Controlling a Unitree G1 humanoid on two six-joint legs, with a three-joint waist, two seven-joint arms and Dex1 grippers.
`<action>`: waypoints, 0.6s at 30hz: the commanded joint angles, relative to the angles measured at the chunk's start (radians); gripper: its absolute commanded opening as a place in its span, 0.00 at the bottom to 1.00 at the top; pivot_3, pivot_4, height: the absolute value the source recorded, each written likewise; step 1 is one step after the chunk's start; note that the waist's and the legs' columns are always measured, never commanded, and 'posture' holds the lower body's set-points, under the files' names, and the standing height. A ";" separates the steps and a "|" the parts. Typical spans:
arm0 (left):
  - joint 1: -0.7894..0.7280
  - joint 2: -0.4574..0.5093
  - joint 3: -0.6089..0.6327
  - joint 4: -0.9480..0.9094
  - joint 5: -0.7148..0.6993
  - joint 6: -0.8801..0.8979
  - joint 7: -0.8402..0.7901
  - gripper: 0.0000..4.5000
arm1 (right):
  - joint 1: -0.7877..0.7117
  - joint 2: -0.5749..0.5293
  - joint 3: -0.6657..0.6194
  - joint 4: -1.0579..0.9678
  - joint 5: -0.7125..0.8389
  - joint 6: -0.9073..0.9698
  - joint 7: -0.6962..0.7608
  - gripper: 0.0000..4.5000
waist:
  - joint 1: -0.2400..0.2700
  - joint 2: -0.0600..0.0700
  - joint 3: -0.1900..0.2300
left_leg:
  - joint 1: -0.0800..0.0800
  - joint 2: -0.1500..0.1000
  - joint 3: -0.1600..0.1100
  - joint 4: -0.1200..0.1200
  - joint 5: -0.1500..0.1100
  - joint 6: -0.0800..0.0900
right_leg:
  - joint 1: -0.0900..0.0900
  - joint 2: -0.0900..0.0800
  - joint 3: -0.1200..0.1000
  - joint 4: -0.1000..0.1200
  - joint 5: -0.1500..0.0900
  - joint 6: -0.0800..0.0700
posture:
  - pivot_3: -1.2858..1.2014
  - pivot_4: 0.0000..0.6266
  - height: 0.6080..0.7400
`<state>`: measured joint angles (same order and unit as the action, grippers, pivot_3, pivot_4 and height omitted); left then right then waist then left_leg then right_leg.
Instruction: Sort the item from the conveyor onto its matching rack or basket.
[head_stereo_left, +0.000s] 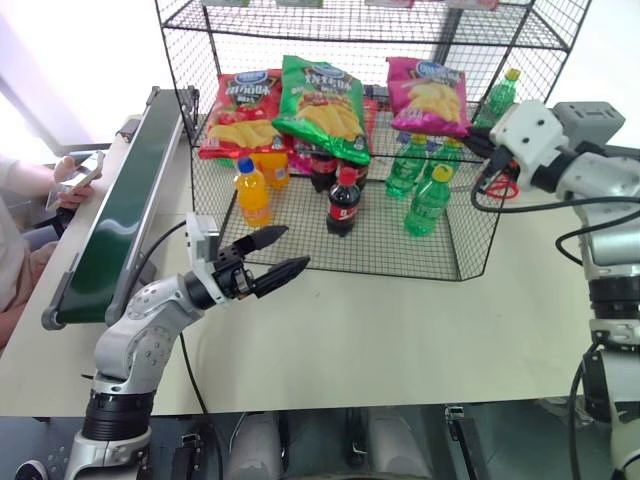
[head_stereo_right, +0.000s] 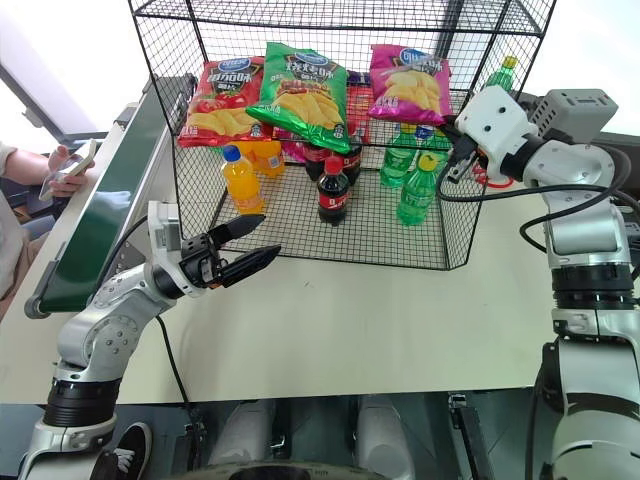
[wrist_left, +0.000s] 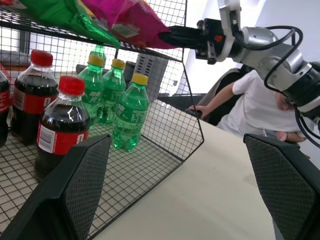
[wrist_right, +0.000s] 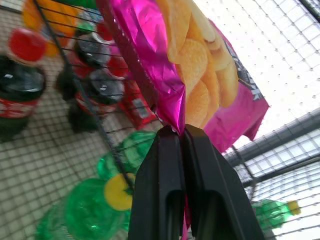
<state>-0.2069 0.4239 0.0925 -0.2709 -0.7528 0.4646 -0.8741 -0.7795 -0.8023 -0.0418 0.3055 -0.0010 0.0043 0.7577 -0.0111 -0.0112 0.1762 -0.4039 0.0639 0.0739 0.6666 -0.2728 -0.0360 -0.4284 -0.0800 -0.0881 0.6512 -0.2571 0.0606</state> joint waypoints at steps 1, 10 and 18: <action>-0.012 -0.004 0.011 -0.041 -0.009 -0.017 0.006 1.00 | -0.048 0.010 -0.004 0.026 -0.024 -0.070 -0.042 0.02 | 0.000 0.000 0.000 | 0.000 0.000 0.000 0.000 0.000 0.000 | 0.000 0.000 0.000 0.000 0.000 0.000 | 0.52 0.24 1.00; -0.008 -0.003 0.016 -0.043 -0.013 -0.016 0.009 1.00 | -0.035 -0.010 -0.023 0.011 0.049 -0.042 0.044 0.21 | 0.001 0.000 0.000 | 0.000 0.000 0.000 0.000 0.000 0.000 | 0.000 0.000 0.000 0.000 0.000 0.000 | 0.52 0.24 1.00; 0.027 0.018 0.029 -0.050 -0.017 -0.012 -0.008 1.00 | 0.061 -0.040 -0.163 -0.188 0.356 0.169 0.234 0.53 | 0.003 0.000 0.000 | 0.000 0.000 0.000 0.000 0.000 0.000 | 0.000 0.000 0.000 0.000 0.000 0.000 | 0.52 0.24 1.00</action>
<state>-0.1937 0.4294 0.0955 -0.2798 -0.7551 0.4644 -0.8709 -0.7206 -0.8176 -0.1322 0.1939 0.2572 0.1324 0.9520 -0.0080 -0.0112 0.1761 -0.4040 0.0640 0.0739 0.6665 -0.2729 -0.0358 -0.4284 -0.0801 -0.0881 0.6508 -0.2571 0.0606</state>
